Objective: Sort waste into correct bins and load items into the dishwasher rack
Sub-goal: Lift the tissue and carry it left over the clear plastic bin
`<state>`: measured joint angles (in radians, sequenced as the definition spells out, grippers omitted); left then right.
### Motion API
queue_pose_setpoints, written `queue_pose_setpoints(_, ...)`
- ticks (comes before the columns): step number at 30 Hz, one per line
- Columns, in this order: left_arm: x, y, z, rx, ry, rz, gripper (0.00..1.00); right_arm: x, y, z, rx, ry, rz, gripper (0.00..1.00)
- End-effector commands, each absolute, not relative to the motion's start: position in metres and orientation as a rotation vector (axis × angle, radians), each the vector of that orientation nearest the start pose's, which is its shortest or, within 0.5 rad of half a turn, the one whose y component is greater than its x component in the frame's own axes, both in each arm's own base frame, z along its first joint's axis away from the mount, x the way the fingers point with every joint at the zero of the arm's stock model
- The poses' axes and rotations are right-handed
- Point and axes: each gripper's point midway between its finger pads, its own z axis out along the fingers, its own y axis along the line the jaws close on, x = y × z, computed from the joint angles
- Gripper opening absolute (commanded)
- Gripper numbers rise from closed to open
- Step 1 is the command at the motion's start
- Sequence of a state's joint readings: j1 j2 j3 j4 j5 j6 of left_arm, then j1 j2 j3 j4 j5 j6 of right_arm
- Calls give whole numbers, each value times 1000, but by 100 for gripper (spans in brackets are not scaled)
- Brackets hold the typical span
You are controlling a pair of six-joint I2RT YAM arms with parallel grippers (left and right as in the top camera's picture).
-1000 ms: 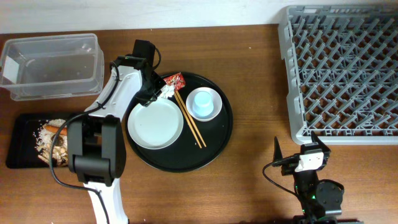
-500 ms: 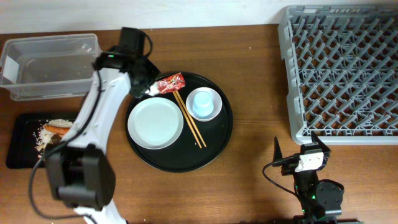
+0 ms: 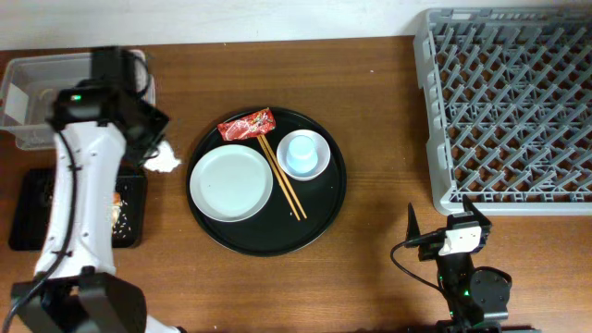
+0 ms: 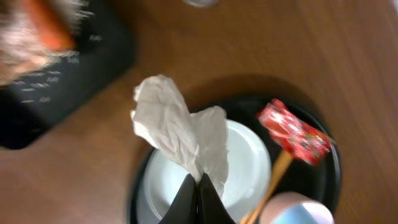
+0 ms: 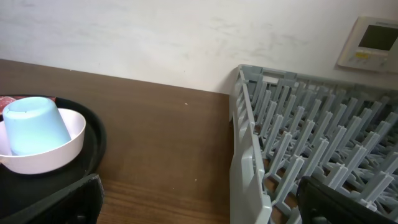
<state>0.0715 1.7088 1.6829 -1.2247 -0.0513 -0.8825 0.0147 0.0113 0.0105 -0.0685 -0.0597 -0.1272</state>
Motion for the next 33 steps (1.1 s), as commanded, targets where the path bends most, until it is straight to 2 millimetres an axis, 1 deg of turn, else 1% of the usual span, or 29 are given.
queue_pose_setpoints(1, 359, 73, 202, -1415, 2454, -32, 1, 246, 12, 156, -149, 1639, -43, 98)
queue_pose_setpoints(4, 344, 97, 199, -1521, 2431, 1, 1, 246, 12, 156, -149, 1639, -43, 98)
queue_pose_setpoints(9, 326, 129, 198, -1658, 2369, 59, 1, 246, 12, 156, -149, 1639, -43, 98)
queue_pose_setpoints(12, 309, 149, 198, -1772, 2289, 182, 1, 246, 12, 156, -149, 1639, -43, 98)
queue_pose_setpoints(16, 283, 175, 204, -1877, 2152, 443, 1, 246, 12, 156, -149, 1639, -43, 99)
queue_pose_setpoints(18, 280, 179, 206, -1886, 2124, 483, 1, 246, 12, 156, -149, 1639, -43, 98)
queue_pose_setpoints(33, 282, 180, 205, -1884, 2118, 484, 1, 246, 12, 156, -149, 1639, -43, 98)
